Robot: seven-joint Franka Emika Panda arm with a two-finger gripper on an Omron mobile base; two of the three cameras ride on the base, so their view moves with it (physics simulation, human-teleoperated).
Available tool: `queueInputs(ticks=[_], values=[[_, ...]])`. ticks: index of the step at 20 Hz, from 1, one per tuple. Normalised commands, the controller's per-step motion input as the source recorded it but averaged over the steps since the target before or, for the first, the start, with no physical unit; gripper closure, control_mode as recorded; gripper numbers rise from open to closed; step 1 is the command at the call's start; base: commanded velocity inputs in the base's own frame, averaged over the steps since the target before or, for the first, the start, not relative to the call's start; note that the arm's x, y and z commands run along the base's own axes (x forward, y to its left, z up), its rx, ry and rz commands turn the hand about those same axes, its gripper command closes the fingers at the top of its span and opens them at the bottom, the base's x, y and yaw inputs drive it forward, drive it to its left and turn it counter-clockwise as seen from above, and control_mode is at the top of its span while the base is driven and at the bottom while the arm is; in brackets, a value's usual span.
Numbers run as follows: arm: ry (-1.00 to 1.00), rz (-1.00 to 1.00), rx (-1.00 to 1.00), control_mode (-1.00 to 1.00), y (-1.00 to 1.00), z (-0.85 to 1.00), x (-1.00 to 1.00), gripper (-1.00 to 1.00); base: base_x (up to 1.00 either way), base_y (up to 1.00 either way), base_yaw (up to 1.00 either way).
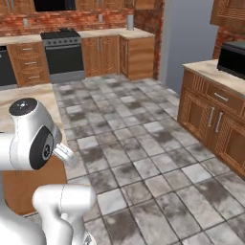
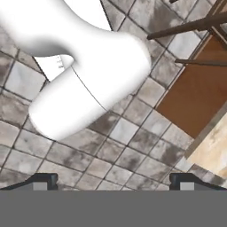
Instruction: Take the chicken drumsticks from the pan and place one on each plate on the dining counter.
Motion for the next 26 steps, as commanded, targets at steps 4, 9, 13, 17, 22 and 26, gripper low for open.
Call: queueInputs(ticks=[4, 9, 13, 17, 22, 26], values=[[0.00, 0.00, 0.00, 1.00, 0.00, 0.00, 0.00, -1.00, 1.00, -0.75, 0.31], [0.00, 0.00, 0.00, 1.00, 0.00, 0.00, 0.00, -1.00, 1.00, -0.47, 0.44], [0.00, 0.00, 0.00, 1.00, 0.00, 0.00, 0.00, -1.00, 1.00, -0.39, 0.40], [0.00, 0.00, 0.00, 1.00, 0.00, 0.00, 0.00, -1.00, 1.00, -0.26, 0.38], [0.00, 0.00, 0.00, 1.00, 0.00, 0.00, 0.00, -1.00, 1.00, -0.33, 0.31], [0.00, 0.00, 0.00, 1.00, 0.00, 0.00, 0.00, -1.00, 1.00, -0.24, 0.31]])
